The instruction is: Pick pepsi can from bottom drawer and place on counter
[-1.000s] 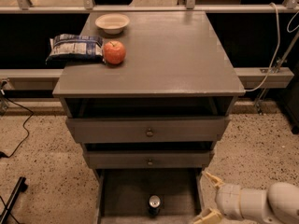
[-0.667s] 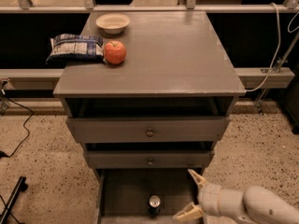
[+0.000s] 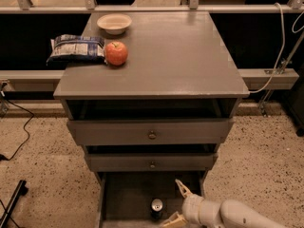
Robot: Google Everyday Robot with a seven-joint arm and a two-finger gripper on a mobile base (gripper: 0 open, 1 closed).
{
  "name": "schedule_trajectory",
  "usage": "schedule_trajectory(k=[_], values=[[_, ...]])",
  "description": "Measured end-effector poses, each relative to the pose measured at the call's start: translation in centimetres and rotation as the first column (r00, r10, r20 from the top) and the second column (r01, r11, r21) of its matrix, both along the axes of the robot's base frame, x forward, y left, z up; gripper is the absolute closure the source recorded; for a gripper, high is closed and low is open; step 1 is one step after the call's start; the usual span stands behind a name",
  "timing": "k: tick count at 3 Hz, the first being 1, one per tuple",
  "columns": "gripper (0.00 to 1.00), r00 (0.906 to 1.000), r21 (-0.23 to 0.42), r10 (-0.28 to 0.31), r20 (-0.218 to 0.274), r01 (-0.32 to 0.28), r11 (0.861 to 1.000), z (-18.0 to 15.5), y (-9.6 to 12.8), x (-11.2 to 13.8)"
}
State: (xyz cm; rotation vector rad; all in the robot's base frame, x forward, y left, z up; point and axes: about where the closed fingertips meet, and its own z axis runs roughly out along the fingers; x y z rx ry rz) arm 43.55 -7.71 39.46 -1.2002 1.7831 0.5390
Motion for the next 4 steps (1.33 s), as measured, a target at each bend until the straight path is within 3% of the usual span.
schedule_trajectory(k=[1, 2, 4], values=[[0.0, 1.0, 0.0, 0.001, -0.004, -0.001, 1.0, -0.3, 0.1, 0.0], [0.0, 0.9989, -0.016, -0.009, -0.045, 0.008, 1.0, -3.4, 0.0, 0.6], [0.0, 0.9989, -0.014, -0.018, -0.044, 0.017, 1.0, -14.8, -1.4, 0.9]])
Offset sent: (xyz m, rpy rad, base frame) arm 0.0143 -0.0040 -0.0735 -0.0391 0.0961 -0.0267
